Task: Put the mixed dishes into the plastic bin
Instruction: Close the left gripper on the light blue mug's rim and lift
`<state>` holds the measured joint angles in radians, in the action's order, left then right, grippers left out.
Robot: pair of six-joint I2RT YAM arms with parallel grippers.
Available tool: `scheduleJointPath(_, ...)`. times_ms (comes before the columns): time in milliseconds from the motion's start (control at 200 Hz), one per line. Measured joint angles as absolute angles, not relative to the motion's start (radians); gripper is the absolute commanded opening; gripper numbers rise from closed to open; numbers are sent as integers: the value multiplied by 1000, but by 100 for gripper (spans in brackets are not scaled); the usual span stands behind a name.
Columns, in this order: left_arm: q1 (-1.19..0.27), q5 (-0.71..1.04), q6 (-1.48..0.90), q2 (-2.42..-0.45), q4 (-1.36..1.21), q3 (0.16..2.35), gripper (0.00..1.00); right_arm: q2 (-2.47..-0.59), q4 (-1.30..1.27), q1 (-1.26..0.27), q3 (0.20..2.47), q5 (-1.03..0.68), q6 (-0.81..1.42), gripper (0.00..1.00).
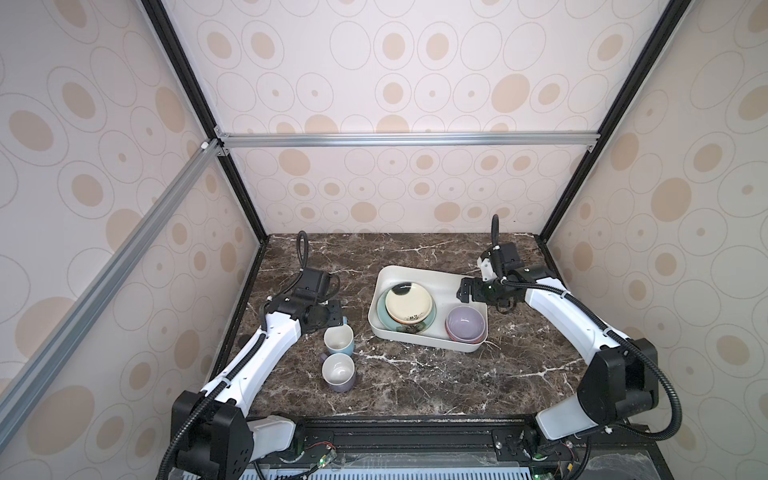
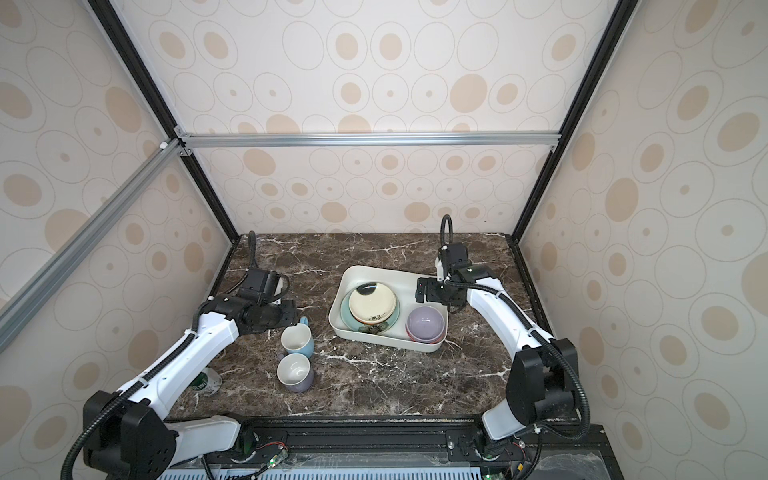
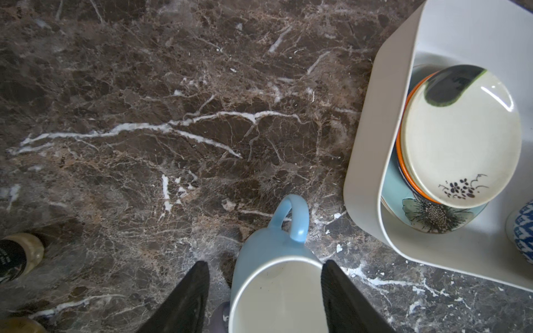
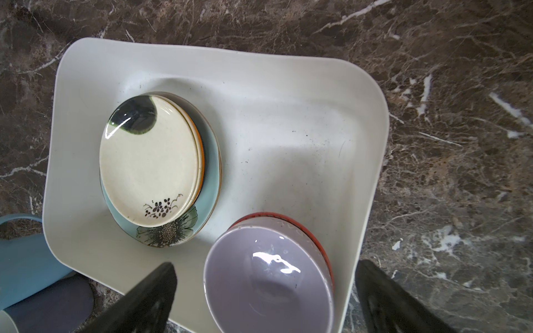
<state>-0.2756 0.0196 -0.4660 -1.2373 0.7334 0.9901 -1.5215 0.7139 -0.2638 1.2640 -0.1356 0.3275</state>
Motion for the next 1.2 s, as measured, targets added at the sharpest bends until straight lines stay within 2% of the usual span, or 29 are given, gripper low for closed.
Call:
scheduleJointPath(365, -276, 30, -442, -1261, 744, 949, 53, -1523, 710, -264, 1264, -142, 324, 100)
scheduleJointPath(750, -275, 54, -413, -1345, 716, 934, 50, -1523, 711, -264, 1264, -141, 323, 100)
scheduleJointPath(855, -275, 57, -403, -1372, 707, 934, 42, -1525, 710, -264, 1264, -141, 323, 100)
scheduleJointPath(1025, -275, 57, -387, -1423, 694, 939, 20, -1534, 713, -264, 1269, -135, 320, 100)
scheduleJointPath(1200, -274, 55, -377, -1435, 694, 942, 9, -1539, 715, -264, 1275, -128, 319, 100)
